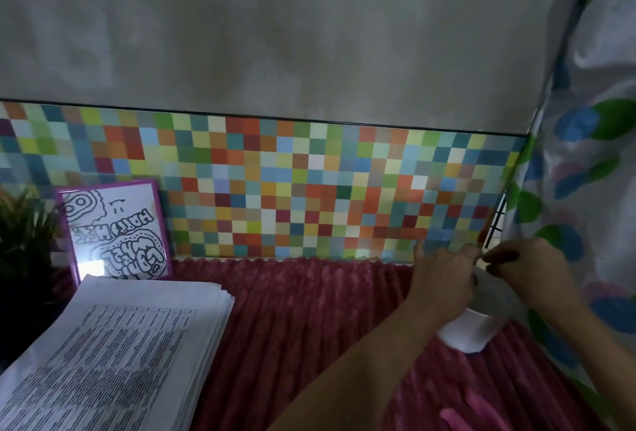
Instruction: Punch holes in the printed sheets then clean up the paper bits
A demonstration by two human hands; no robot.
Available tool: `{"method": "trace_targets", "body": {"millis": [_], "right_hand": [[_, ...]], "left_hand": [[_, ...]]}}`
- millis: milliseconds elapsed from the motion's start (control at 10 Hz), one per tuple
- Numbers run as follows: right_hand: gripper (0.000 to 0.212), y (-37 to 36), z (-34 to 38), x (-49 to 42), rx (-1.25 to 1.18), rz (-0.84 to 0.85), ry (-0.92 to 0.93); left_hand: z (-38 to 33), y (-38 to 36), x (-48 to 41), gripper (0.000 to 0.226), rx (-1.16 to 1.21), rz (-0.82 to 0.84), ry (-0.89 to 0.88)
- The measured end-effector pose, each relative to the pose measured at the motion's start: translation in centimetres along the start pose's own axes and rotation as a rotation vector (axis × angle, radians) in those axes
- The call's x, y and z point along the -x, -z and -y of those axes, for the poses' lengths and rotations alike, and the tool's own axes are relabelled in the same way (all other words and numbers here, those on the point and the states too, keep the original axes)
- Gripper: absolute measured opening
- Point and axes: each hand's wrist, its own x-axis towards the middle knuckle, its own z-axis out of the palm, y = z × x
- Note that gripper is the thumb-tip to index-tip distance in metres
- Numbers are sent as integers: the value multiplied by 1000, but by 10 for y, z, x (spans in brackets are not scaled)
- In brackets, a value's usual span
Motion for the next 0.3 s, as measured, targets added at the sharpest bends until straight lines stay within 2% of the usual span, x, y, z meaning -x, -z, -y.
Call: {"method": "trace_targets", "body": {"millis": [200,300], "right_hand": [[27,-7,1,-1,100,132,-36],[19,-8,5,-1,95,140,-96]], "left_hand": [[5,6,4,19,-10,-42,-8],[9,6,4,11,8,-73,-32]]}}
